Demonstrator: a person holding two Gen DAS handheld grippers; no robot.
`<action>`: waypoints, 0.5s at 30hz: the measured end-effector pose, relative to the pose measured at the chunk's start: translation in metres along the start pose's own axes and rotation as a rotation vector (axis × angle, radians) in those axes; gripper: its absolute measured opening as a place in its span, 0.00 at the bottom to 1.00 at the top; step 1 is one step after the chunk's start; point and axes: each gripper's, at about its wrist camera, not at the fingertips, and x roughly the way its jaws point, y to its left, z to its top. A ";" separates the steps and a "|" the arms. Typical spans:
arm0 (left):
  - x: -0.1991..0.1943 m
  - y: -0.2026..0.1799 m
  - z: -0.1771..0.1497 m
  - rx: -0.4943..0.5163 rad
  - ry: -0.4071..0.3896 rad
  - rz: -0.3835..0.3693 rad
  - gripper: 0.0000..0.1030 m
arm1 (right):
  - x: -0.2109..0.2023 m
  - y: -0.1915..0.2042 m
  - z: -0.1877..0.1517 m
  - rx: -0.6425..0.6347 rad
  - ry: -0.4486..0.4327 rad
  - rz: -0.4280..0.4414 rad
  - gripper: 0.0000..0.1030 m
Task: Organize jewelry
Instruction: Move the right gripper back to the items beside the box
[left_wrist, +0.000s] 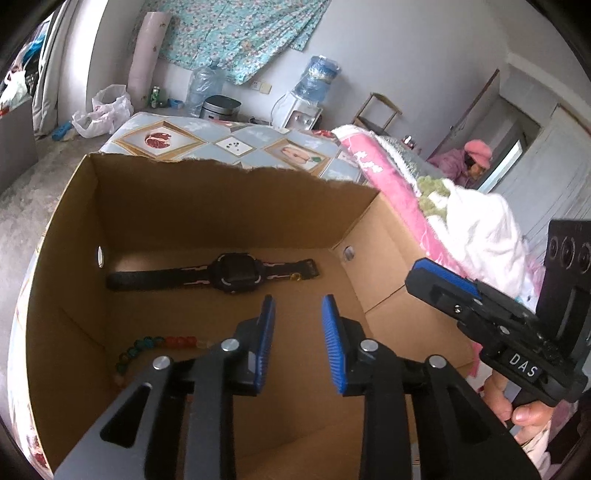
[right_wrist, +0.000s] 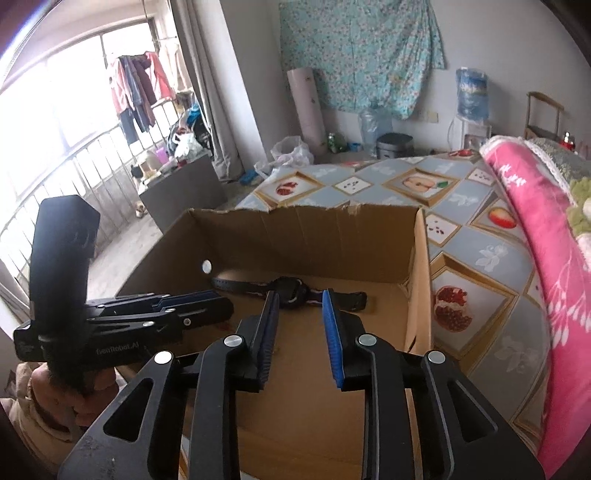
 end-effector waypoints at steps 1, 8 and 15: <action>-0.003 0.000 0.001 0.000 -0.007 -0.006 0.25 | -0.002 -0.001 0.001 0.003 -0.008 0.007 0.31; -0.021 -0.003 0.002 0.007 -0.038 -0.025 0.32 | -0.020 -0.007 0.003 0.045 -0.043 0.038 0.39; -0.078 -0.007 -0.024 0.079 -0.133 -0.026 0.34 | -0.070 -0.004 -0.023 0.065 -0.125 0.098 0.44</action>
